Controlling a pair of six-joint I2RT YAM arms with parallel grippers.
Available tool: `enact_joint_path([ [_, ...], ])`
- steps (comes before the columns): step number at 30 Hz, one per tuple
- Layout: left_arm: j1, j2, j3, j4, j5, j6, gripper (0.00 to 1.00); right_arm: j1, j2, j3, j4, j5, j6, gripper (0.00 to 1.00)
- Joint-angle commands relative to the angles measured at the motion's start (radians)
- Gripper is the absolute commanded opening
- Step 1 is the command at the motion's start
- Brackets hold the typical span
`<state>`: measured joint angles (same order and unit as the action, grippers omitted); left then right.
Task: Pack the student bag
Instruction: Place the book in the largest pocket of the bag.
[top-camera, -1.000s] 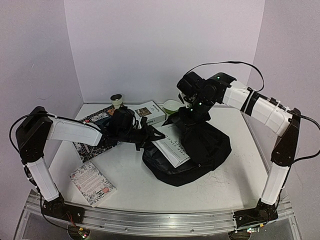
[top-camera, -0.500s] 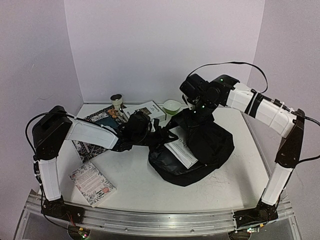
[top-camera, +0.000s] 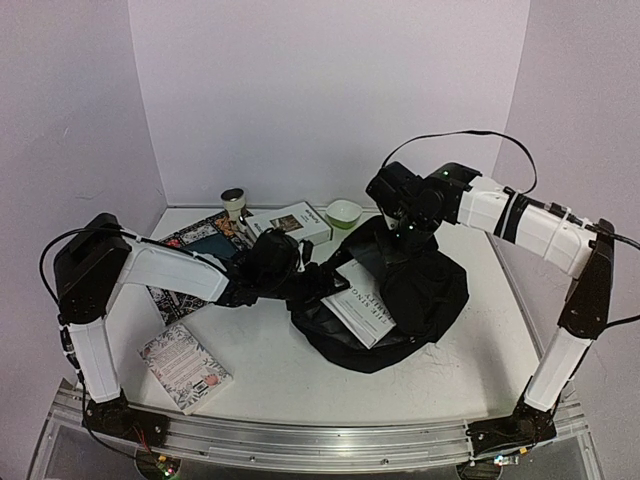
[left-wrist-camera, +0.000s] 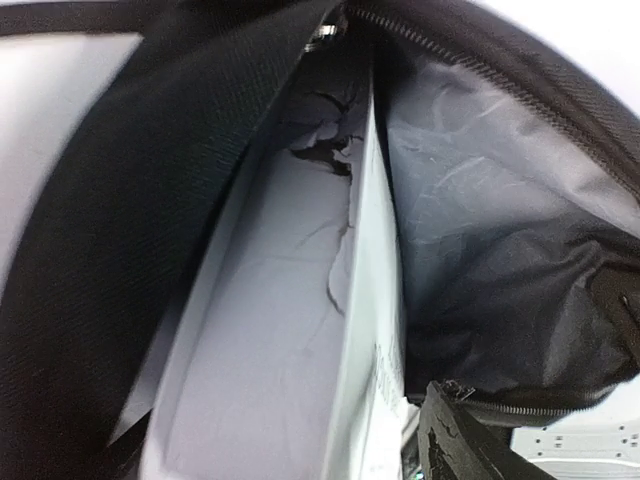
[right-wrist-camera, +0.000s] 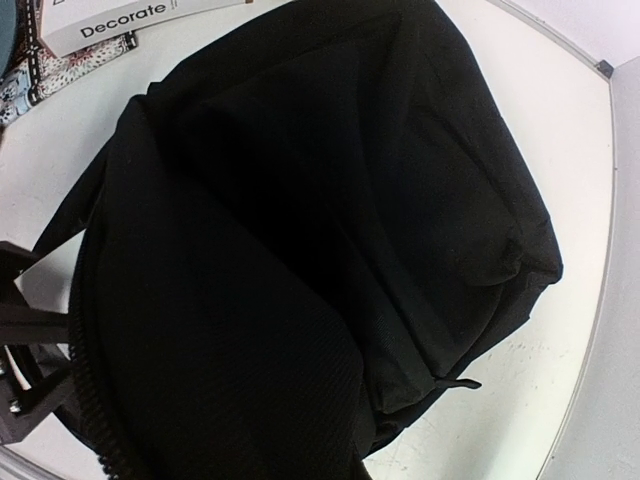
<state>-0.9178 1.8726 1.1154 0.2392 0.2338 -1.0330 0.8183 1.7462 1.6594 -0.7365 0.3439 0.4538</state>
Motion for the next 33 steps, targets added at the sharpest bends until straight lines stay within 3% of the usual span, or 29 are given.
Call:
enact_joint_path([
  [1,-0.01,-0.103,0.019,-0.113,-0.089,0.1,0.75,-0.007,-0.035,0.003,-0.043,0.056,-0.003,0.01],
  [9,-0.051,-0.036,0.098,-0.119,-0.047,0.095,0.51,-0.008,-0.028,0.079,-0.037,0.001,-0.032,0.0],
  [17,-0.073,0.064,0.227,-0.119,-0.042,0.083,0.47,-0.005,-0.087,0.105,0.027,-0.16,-0.084,0.0],
  [23,-0.075,0.092,0.27,-0.169,-0.085,0.127,0.58,-0.006,-0.123,0.043,0.043,-0.115,-0.083,0.02],
  [33,-0.069,-0.078,0.202,-0.313,-0.218,0.222,0.79,-0.047,-0.139,-0.126,0.007,0.027,-0.074,0.07],
])
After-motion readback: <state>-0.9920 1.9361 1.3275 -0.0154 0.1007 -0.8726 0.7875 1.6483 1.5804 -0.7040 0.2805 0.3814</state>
